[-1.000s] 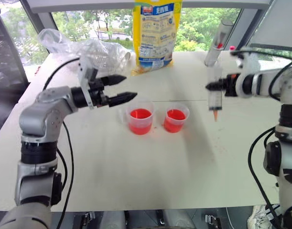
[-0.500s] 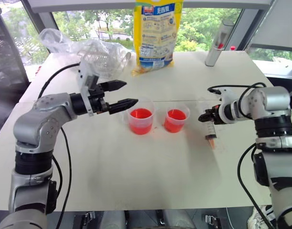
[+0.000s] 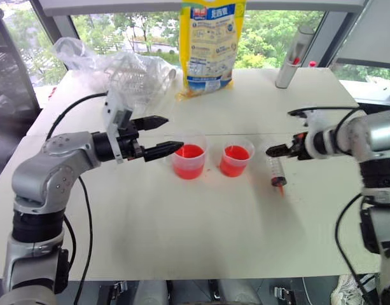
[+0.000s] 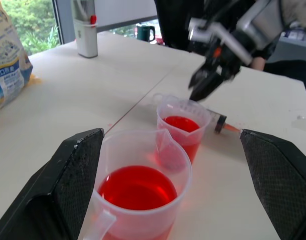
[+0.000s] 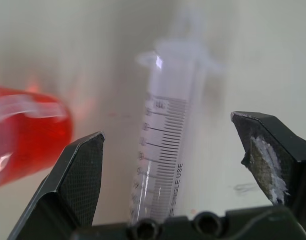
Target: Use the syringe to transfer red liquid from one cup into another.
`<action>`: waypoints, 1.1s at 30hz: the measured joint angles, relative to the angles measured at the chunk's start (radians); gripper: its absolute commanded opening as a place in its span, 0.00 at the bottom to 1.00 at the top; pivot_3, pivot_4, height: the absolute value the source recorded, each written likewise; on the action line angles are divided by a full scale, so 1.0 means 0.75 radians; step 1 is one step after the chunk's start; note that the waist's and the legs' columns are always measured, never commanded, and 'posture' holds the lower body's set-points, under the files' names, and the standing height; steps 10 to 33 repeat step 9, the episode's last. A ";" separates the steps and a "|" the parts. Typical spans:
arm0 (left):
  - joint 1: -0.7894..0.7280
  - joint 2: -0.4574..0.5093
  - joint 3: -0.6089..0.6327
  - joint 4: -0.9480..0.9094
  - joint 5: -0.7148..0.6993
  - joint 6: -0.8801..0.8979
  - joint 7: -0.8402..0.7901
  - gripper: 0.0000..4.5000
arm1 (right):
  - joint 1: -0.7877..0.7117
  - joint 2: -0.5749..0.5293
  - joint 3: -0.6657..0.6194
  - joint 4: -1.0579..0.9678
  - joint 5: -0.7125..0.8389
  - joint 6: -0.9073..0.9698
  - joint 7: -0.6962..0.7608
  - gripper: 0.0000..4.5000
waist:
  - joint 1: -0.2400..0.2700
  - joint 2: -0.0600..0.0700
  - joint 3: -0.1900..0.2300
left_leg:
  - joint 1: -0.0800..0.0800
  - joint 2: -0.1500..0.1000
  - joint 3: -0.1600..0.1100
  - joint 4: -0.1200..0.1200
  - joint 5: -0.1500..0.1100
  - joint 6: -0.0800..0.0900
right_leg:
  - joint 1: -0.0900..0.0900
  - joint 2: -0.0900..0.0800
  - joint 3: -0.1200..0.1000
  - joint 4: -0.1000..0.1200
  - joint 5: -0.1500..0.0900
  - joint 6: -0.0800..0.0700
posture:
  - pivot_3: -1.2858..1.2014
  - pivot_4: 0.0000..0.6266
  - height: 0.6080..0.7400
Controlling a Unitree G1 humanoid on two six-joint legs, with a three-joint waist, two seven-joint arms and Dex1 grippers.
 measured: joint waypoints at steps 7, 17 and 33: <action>0.106 0.120 0.083 -0.090 -0.081 0.056 0.016 1.00 | 0.182 -0.380 -0.218 -0.469 0.261 -0.150 0.460 0.98 | 0.000 -0.001 0.001 | 0.001 0.002 -0.003 -0.002 0.000 0.000 | 0.003 -0.001 -0.002 -0.004 0.000 0.000 | 0.52 0.24 1.00; 0.120 0.150 0.104 -0.107 -0.106 0.067 0.017 1.00 | 0.298 -0.437 -0.305 -0.581 0.328 -0.193 0.562 0.98 | 0.000 -0.001 0.001 | 0.002 0.002 -0.003 -0.001 0.000 0.000 | 0.006 -0.002 -0.003 -0.006 0.000 0.000 | 0.52 0.24 1.00; 0.120 0.150 0.104 -0.107 -0.106 0.067 0.017 1.00 | 0.298 -0.437 -0.305 -0.581 0.328 -0.193 0.562 0.98 | 0.000 -0.001 0.001 | 0.002 0.002 -0.003 -0.001 0.000 0.000 | 0.006 -0.002 -0.003 -0.006 0.000 0.000 | 0.52 0.24 1.00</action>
